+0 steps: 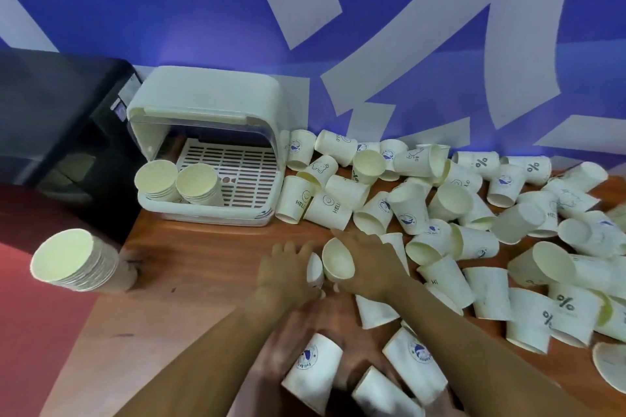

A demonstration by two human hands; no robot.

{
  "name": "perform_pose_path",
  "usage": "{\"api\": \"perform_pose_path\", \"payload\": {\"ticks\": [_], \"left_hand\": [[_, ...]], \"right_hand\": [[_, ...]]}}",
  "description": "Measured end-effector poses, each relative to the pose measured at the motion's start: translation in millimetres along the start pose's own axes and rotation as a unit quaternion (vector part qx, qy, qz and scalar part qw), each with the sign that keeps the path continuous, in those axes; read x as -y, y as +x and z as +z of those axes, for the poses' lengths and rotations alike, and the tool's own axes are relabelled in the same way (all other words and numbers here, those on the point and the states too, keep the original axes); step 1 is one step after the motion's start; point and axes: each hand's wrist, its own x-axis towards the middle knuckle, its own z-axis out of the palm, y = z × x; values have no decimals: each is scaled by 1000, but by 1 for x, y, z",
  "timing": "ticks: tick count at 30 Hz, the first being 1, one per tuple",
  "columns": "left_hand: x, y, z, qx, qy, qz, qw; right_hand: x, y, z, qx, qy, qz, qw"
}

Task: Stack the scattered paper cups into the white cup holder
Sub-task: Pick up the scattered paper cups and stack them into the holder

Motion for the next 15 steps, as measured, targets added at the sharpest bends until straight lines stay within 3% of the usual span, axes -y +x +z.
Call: {"api": "perform_pose_path", "payload": {"ticks": [15], "left_hand": [[23, -9, -26, -27, -104, -22, 994]], "right_hand": [[10, -4, -25, -11, 87, 20, 996]]}}
